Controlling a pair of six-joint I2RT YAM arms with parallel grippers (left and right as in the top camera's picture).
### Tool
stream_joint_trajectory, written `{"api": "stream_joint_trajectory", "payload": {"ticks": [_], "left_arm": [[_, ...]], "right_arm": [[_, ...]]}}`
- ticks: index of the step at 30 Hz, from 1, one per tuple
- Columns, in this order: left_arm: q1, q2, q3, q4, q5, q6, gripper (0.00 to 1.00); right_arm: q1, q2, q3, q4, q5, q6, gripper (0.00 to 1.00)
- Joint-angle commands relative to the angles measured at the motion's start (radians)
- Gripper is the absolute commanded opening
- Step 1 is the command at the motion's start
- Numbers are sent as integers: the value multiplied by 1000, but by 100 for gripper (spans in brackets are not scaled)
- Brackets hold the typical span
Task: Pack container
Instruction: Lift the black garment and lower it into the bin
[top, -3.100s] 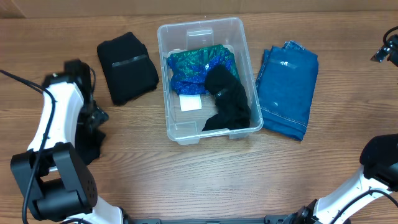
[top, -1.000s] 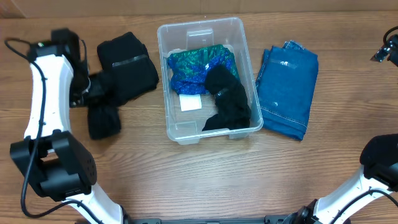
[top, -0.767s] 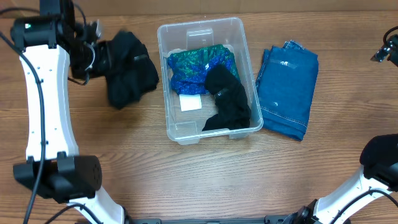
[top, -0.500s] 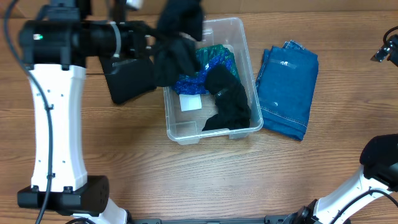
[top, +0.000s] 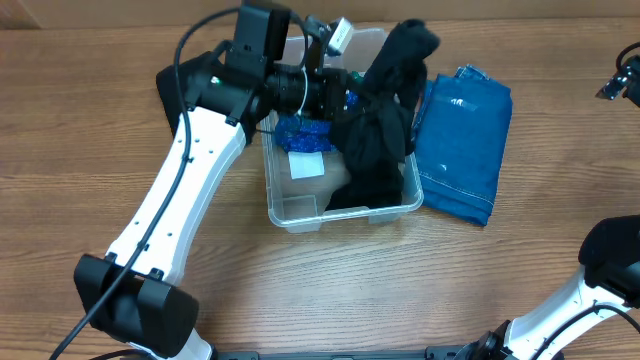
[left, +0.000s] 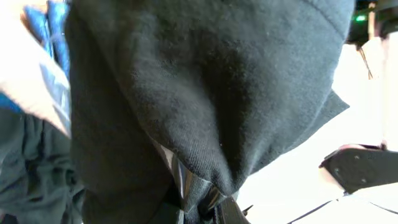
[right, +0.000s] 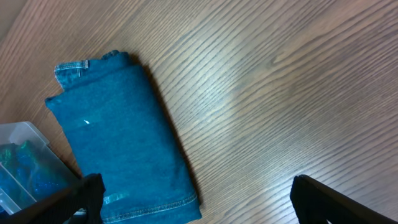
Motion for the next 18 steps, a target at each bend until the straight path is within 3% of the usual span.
{"api": "stream_joint_trajectory", "payload": {"ticks": [1, 9, 13, 16, 18], "left_arm": [[-4, -8, -124, 39, 1, -65, 4], [-3, -54, -154, -30, -274, -57, 4], [-42, -167, -153, -165, -772, -84, 4], [-127, -217, -153, -186, -977, -127, 4], [-245, -235, -150, -206, -1209, -172, 4]], "right_arm": [[-1, -10, 13, 2, 0, -3, 100], [-1, -10, 13, 2, 0, -3, 100], [-1, -10, 13, 2, 0, -3, 100], [-1, -10, 13, 2, 0, -3, 100], [-1, -10, 13, 2, 0, -3, 100]]}}
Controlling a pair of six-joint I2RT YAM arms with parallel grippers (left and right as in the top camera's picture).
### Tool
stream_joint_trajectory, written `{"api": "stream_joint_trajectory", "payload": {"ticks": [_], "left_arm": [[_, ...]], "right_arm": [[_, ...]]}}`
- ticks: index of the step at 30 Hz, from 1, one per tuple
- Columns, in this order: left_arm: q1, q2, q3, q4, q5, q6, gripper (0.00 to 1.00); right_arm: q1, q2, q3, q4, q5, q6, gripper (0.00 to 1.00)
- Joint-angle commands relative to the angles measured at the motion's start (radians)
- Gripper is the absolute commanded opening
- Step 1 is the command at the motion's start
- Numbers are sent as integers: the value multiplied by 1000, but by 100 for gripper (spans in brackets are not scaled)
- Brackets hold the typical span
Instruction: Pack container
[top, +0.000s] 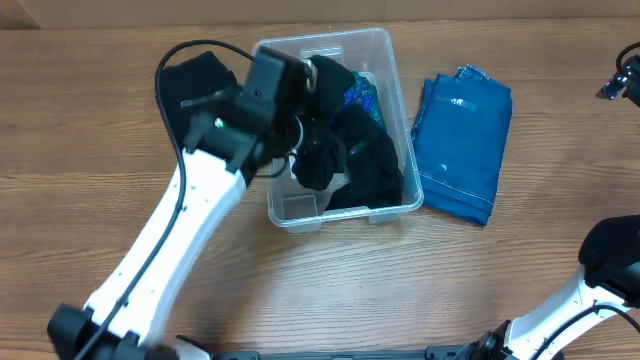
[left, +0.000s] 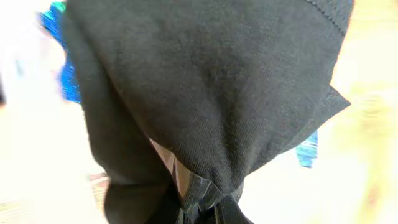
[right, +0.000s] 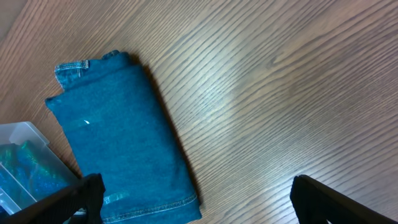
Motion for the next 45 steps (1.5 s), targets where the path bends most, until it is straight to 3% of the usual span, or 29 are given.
{"api": "stream_joint_trajectory", "payload": {"ticks": [1, 7, 20, 29, 40, 45], "left_arm": [[-164, -31, 13, -18, -410, -88, 4], [-283, 78, 13, -43, -597, -167, 4], [-274, 119, 13, -279, -625, -205, 4], [-273, 120, -15, -325, -676, -206, 4], [-129, 119, -110, -344, -671, -201, 4], [-122, 119, -110, -344, -650, -183, 4]], "right_arm": [[-1, -10, 13, 1, -1, -2, 100], [-1, -10, 13, 1, -1, -2, 100], [-1, -10, 13, 1, -1, -2, 100], [-1, -10, 13, 1, -1, -2, 100], [-1, -10, 13, 1, -1, -2, 100], [-1, -10, 13, 1, -1, -2, 100]]}}
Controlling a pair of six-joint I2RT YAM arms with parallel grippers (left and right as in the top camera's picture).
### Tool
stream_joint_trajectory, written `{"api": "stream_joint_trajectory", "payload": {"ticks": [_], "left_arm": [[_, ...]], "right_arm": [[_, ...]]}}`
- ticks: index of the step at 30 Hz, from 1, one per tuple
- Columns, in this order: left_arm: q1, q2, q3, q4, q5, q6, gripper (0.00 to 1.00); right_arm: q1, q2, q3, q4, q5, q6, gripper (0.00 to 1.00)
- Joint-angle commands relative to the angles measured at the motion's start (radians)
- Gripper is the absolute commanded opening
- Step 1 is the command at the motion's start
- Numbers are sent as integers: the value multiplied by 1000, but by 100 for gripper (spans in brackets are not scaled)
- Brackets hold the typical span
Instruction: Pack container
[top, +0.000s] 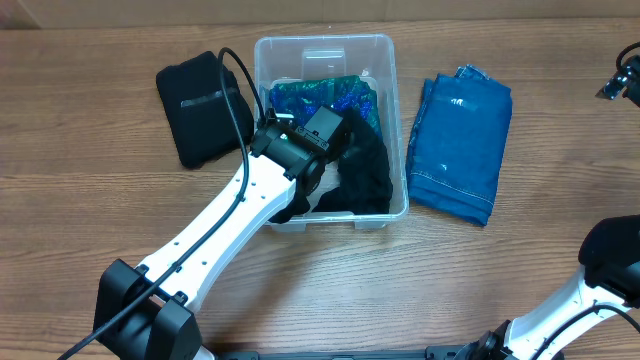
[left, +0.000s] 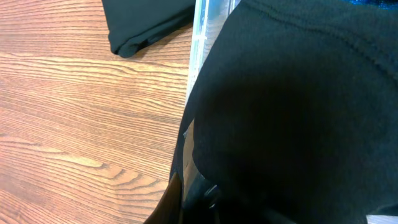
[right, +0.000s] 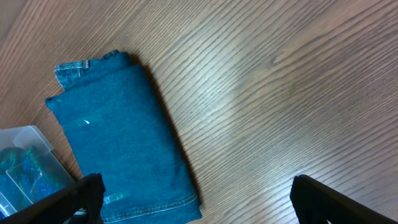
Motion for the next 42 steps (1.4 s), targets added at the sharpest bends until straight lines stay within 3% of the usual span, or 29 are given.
{"api": "stream_joint_trajectory", "payload": {"ticks": [1, 13, 24, 26, 33, 34, 36, 38, 40, 42], "left_arm": [[6, -9, -9, -10, -16, 6, 4], [9, -9, -9, 204, 4, -2, 4], [8, 146, -9, 204, -27, -26, 4], [8, 188, -9, 223, 30, -29, 5], [8, 192, -3, 449, 435, 7, 13], [8, 192, -3, 480, 462, 6, 18], [8, 192, -3, 516, 480, 6, 39], [8, 192, -3, 525, 489, 6, 47], [8, 192, -3, 513, 488, 11, 61], [10, 191, 7, 482, 488, 13, 65]], "right_arm": [[-1, -10, 13, 3, -1, -3, 100], [-1, -10, 13, 3, -1, -3, 100], [-1, -10, 13, 3, -1, -3, 100], [-1, -10, 13, 3, -1, -3, 100], [-1, -10, 13, 3, -1, -3, 100], [-1, -10, 13, 3, -1, -3, 100], [-1, -10, 13, 3, -1, -3, 100], [-1, -10, 13, 3, -1, -3, 100], [-1, -10, 13, 3, -1, -3, 100], [-1, -10, 13, 3, 0, -3, 100]]}}
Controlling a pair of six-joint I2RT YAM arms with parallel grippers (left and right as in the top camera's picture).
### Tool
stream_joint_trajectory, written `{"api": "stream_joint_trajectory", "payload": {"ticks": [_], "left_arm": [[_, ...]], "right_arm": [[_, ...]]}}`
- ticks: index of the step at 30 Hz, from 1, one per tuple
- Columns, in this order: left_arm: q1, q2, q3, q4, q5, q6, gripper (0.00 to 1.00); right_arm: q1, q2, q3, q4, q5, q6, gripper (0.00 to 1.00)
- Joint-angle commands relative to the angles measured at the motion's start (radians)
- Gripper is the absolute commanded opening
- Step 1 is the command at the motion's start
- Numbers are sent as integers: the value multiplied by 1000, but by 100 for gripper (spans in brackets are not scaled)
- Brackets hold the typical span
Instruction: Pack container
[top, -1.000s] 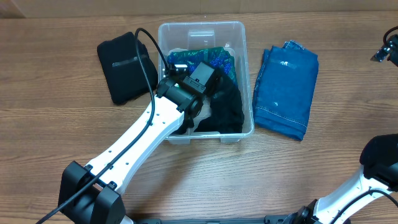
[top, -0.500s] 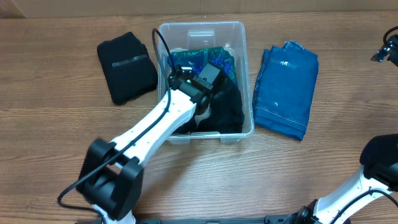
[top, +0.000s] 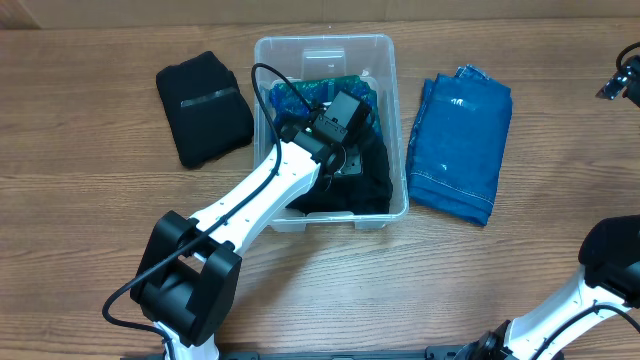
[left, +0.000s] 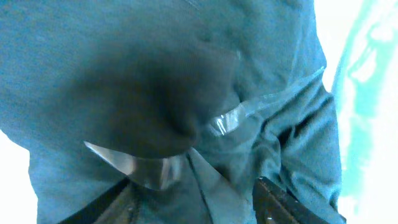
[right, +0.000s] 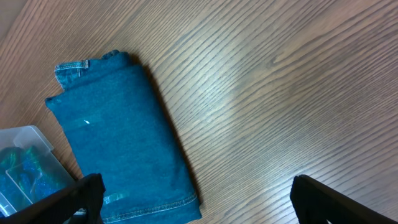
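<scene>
A clear plastic container (top: 398, 110) stands mid-table. A sparkly blue-green cloth (top: 300, 95) lies in its back half and a black garment (top: 368, 185) fills the front. My left gripper (top: 345, 160) is down inside the container. In the left wrist view, my left gripper (left: 199, 200) is open, its fingers (left: 283, 202) spread over the black garment (left: 155, 106) and gripping nothing. My right gripper (right: 199, 199) is open and empty, high above the bare table to the right of the folded blue jeans (right: 118, 140).
Folded blue jeans (top: 460, 145) lie just right of the container. A folded black cloth (top: 205, 95) lies to its left. The wooden table (top: 520, 280) stretches in front and to the far right.
My left gripper was shut on the black garment at the container's front left corner. Now it is open, further inside, and the garment lies loose in the container. The right arm has not moved.
My left gripper held the black garment high over the container, most of it hanging outside. Then it was lower, over the container's left side. Then the garment lay in the front half, still gripped. Now it is let go.
</scene>
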Motion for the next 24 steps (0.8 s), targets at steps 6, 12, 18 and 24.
{"api": "stream_joint_trajectory", "payload": {"ticks": [6, 12, 18, 24], "left_arm": [[4, -5, 185, -177, 5, 96, 65], [5, -4, 289, -270, -107, 108, 46], [7, 58, 250, -171, -181, 108, 4], [22, 227, 250, -186, -155, 108, 4]], "right_arm": [[-1, -10, 13, 2, -1, -3, 100], [-1, -10, 13, 2, -1, -3, 100], [-1, -10, 13, 2, -1, -3, 100], [-1, -10, 13, 2, -1, -3, 100]]}}
